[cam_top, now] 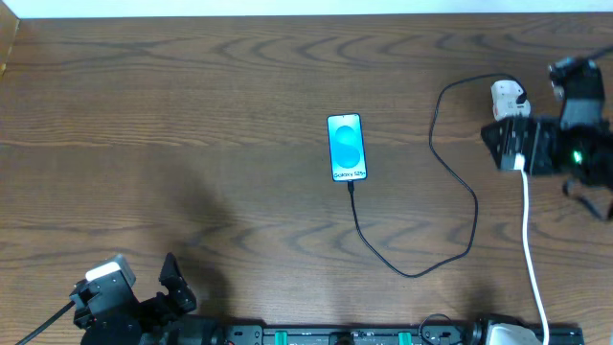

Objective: Plug charger to phone and switch on socket

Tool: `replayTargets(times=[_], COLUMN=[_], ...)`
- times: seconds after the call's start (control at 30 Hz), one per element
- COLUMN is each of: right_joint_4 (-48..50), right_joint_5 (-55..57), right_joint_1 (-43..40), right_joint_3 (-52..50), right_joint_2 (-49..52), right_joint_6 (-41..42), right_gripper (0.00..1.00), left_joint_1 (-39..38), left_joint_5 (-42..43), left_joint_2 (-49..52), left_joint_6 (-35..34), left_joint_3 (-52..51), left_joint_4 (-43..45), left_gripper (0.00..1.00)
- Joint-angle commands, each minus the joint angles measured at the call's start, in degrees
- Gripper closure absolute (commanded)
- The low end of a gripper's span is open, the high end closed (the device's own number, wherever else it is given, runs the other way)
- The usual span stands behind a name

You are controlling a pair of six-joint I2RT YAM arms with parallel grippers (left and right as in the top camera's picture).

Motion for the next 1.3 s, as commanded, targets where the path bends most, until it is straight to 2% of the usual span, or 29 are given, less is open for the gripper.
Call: replayTargets(times=[0.0,0.2,0.37,0.77,1.27], right_joint_4=[-1.97,-2.89,-3.74,-3.74,-3.65], right_joint_5=[0.26,0.28,5.95,6.08,6.29], right_joint_1=[0.26,0.26,0.26,0.26,0.28], right_joint_3=[0.15,0.15,0.15,0.02,0.02], right_joint_2=[-2.82,-5.6,-5.92,-7.61,-25.27], right_joint_6=[-0.68,-0.7,-0.9,-0.9,-0.9], right_gripper=[0.01,0.01,0.01,0.01,0.01], left_joint_1=[0.35,0.35,0.35,0.35,0.35], left_joint_5=[-0.39,-0.39,-0.39,-0.39,-0.39], left_joint_2=[-0.37,-0.37,-0.37,-0.37,-0.37], left_joint_6=[-0.09,-0.09,-0.09,-0.09,-0.09], left_joint_3=[0.55,0.55,0.55,0.55,0.55], left_joint_4=[0.04,0.04,0.04,0.04,0.04], left_gripper=[0.02,0.02,0.02,0.02,0.02])
